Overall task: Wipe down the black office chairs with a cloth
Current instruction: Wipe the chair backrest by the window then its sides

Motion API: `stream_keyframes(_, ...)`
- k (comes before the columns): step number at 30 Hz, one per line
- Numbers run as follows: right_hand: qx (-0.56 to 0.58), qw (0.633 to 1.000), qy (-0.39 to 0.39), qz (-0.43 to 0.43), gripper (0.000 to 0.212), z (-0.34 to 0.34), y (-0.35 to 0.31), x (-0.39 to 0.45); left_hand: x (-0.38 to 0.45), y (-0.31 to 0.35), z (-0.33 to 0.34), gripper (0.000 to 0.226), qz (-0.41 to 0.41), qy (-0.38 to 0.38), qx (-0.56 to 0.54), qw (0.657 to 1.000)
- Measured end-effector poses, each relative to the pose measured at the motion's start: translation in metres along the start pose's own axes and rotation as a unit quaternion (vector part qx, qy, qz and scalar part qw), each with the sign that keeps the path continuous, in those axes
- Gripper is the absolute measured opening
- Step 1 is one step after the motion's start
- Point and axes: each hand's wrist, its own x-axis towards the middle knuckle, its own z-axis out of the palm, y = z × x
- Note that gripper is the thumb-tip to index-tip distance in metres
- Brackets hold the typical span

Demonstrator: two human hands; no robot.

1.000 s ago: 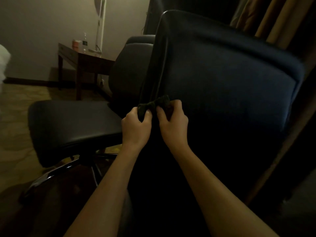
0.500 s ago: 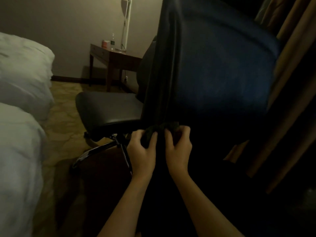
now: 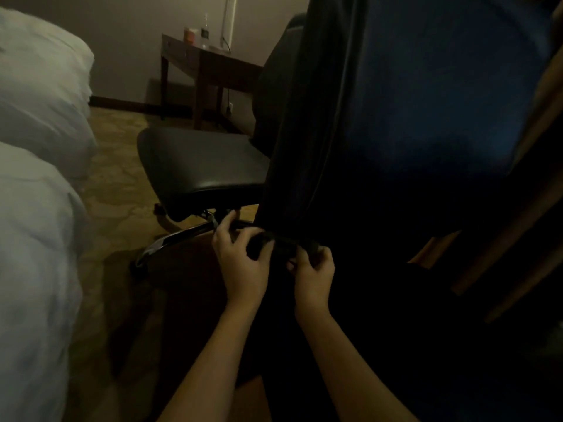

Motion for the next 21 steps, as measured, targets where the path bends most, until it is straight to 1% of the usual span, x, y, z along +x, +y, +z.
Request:
stream_keyframes(2, -0.011, 1.0, -0.012, -0.004, 0.007, 0.01, 0.005, -0.005, 0.006, -0.007, -0.005, 0.014, -0.034, -0.068, -0.072, 0.994)
stream_keyframes(3, -0.019, 1.0, -0.019, -0.005, 0.009, 0.016, 0.006, -0.007, 0.009, -0.01, -0.007, 0.013, -0.051, -0.088, -0.096, 0.99)
stream_keyframes(4, -0.03, 0.999, -0.018, -0.005, 0.009, 0.022, 0.008, -0.007, 0.011, -0.012, -0.008, 0.013, -0.06, -0.092, -0.105, 0.988)
stream_keyframes(8, -0.075, 0.997, 0.026, -0.021, 0.011, 0.038, 0.009, -0.007, 0.015, -0.012, -0.004, 0.017, -0.076, -0.068, -0.136, 0.985)
stream_keyframes(10, -0.064, 0.997, 0.041, -0.019, 0.009, 0.04, 0.008, -0.01, 0.014, -0.012, 0.0, 0.019, -0.077, -0.06, -0.157, 0.983)
stream_keyframes(12, -0.056, 0.997, 0.048, -0.038, 0.006, 0.038, 0.009, -0.012, 0.016, -0.014, 0.002, 0.023, -0.073, -0.061, -0.172, 0.981)
stream_keyframes(14, -0.076, 0.993, 0.046, -0.073, 0.005, 0.035, 0.011, -0.011, 0.018, -0.017, 0.003, 0.03, -0.061, -0.068, -0.169, 0.981)
stream_keyframes(16, -0.097, 0.99, 0.042, -0.09, 0.006, 0.034, 0.014, -0.009, 0.02, -0.021, 0.003, 0.036, -0.039, -0.07, -0.142, 0.987)
stream_keyframes(18, -0.108, 0.989, 0.05, -0.087, 0.007, 0.035, 0.017, -0.007, 0.018, -0.028, 0.005, 0.041, -0.016, -0.07, -0.112, 0.991)
stream_keyframes(21, -0.121, 0.987, 0.064, -0.083, 0.007, 0.029, 0.016, 0.0, 0.017, -0.031, 0.01, 0.042, -0.001, -0.079, -0.087, 0.993)
